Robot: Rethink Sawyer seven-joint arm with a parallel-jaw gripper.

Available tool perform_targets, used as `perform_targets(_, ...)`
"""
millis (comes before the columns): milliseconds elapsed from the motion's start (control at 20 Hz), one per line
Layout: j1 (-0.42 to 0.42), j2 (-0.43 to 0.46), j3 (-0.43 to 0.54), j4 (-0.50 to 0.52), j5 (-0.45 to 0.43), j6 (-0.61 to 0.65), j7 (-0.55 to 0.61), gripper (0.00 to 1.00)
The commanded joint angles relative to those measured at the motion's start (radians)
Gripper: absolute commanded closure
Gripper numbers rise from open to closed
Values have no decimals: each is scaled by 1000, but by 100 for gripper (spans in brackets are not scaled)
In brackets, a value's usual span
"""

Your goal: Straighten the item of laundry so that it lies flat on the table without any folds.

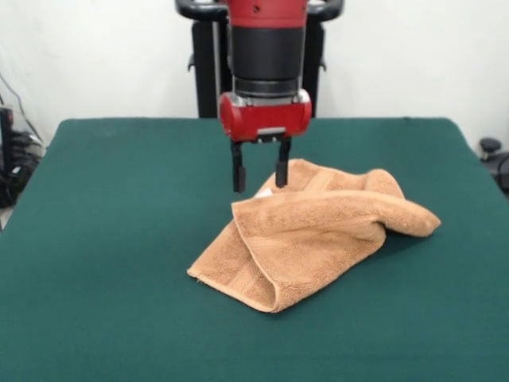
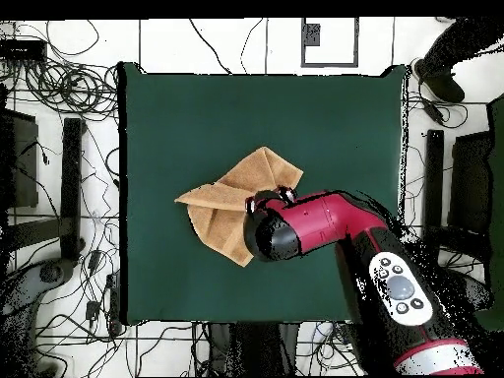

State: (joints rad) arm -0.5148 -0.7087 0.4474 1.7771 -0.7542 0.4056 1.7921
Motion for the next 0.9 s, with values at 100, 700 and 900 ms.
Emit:
perform_targets(100, -14, 99, 205, -6, -75, 186, -456, 0)
perform_targets(700, 11, 36, 220, -31, -139, 213, -535, 0)
perform_targets(900, -4, 39, 239, -40, -144, 224, -572, 0)
